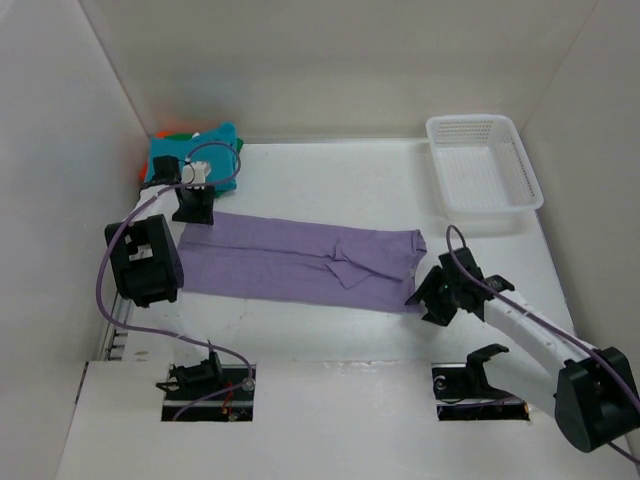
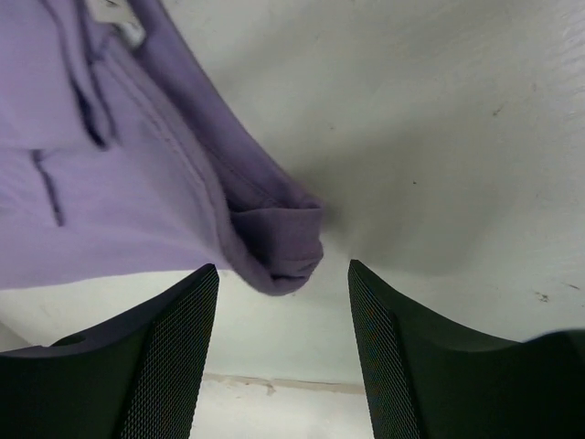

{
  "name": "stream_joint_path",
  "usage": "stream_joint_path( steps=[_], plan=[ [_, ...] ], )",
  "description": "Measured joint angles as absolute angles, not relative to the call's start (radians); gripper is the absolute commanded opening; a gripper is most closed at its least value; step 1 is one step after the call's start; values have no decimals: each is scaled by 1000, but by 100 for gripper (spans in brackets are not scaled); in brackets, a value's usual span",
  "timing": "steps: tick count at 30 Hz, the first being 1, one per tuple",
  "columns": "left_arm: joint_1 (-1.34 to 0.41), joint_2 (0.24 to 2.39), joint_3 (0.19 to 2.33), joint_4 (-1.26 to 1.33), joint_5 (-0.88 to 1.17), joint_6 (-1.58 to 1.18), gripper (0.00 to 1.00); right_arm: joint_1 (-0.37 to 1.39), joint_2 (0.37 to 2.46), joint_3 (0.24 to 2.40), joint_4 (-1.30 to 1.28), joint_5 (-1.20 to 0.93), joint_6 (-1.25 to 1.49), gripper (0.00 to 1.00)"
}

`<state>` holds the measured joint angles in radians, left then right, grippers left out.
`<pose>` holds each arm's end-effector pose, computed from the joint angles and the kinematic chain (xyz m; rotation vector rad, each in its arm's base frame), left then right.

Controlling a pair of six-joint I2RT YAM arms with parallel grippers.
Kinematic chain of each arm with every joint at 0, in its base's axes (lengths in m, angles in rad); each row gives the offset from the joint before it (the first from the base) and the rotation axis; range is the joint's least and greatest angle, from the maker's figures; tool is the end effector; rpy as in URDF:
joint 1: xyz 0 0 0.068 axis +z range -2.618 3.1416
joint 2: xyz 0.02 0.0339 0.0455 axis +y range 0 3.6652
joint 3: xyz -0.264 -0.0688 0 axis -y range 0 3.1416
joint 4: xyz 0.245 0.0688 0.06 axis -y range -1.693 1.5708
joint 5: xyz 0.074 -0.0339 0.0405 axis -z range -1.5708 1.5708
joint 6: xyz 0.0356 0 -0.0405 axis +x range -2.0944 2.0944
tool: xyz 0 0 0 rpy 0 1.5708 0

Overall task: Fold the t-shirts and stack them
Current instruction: Rotate the tshirt 70 degrees

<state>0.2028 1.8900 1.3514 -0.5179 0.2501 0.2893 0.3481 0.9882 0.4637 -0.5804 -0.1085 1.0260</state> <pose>0.3909 0.0714 0.1955 0.1968 2.5744 -0.1493 0.1547 0.0602 0.1655 0.8968 2.6522 0.5388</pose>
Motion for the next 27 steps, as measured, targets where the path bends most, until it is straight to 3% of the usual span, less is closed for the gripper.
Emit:
stream_joint_path(
  steps=[6, 11, 13, 15, 18, 21, 24, 27],
  plan=[
    [241, 1946, 1357, -420, 107, 331, 54, 368, 1081, 463, -517, -127, 1047, 56],
    [262, 2001, 1378, -360, 19, 382, 52, 368, 1142, 467, -454, -141, 1055, 28],
    [266, 2015, 1390, -344, 9, 397, 44, 368, 1185, 485, -443, -147, 1050, 18],
    [266, 2021, 1393, -335, 7, 410, 30, 368, 1243, 521, -441, -152, 1034, 11],
    [266, 2024, 1390, -329, 6, 429, 18, 366, 1343, 601, -444, -153, 996, 9],
    [280, 2024, 1382, -326, 2, 451, 15, 347, 1472, 723, -456, -147, 939, 8],
    [306, 2016, 1377, -339, -4, 466, 19, 319, 1620, 894, -478, -137, 872, 8],
    [336, 1987, 1354, -384, -10, 480, 32, 291, 1792, 1133, -519, -124, 801, 8]
  ],
)
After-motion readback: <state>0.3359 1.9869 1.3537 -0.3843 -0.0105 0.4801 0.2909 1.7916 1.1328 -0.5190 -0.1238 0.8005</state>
